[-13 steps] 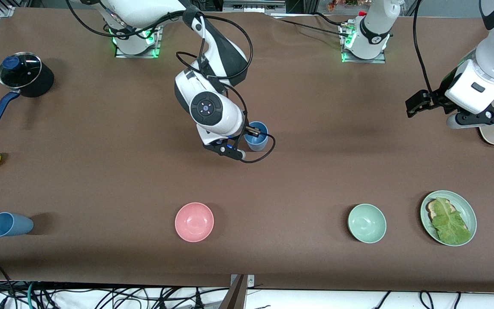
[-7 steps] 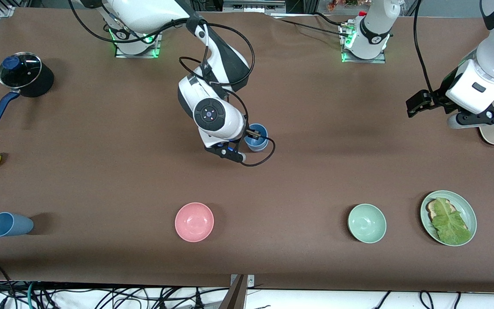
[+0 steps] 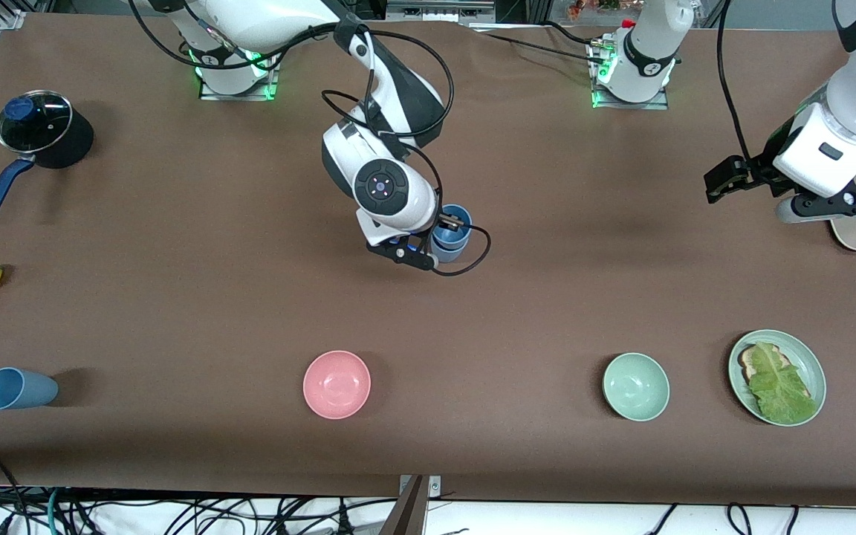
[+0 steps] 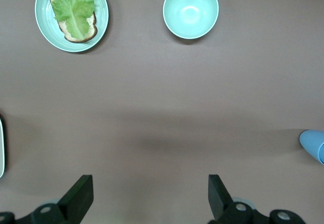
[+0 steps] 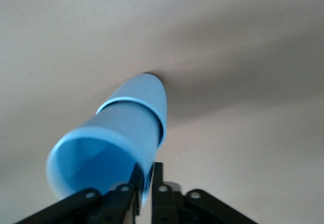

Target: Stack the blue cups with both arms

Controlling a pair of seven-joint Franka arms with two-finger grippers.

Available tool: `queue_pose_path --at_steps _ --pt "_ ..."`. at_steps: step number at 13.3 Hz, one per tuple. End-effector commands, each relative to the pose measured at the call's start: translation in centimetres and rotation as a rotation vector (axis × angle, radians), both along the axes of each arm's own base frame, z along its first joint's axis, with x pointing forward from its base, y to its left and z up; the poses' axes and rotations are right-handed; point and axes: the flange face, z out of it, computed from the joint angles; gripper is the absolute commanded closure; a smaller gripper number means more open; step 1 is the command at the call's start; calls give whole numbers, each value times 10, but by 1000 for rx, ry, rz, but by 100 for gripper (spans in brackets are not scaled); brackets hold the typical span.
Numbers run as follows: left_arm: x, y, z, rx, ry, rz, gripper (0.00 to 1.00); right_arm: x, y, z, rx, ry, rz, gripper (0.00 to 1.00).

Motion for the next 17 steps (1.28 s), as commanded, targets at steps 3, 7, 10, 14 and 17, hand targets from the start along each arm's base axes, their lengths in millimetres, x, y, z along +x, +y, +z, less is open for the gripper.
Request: queue_pose_path --at_steps 3,7,10,14,17 --pt "-5 3 6 -11 3 -14 0 5 -10 0 -53 -4 16 38" --pt "-5 3 6 -13 4 -15 0 16 -23 26 -56 -52 18 0" --pt "-5 3 6 -13 4 -14 0 35 -59 54 -48 -48 35 0" --pt "-5 3 6 -13 3 -12 0 68 -136 100 -47 -79 121 0" --pt "-5 3 6 -12 6 -13 0 90 -223 124 -83 -45 238 0"
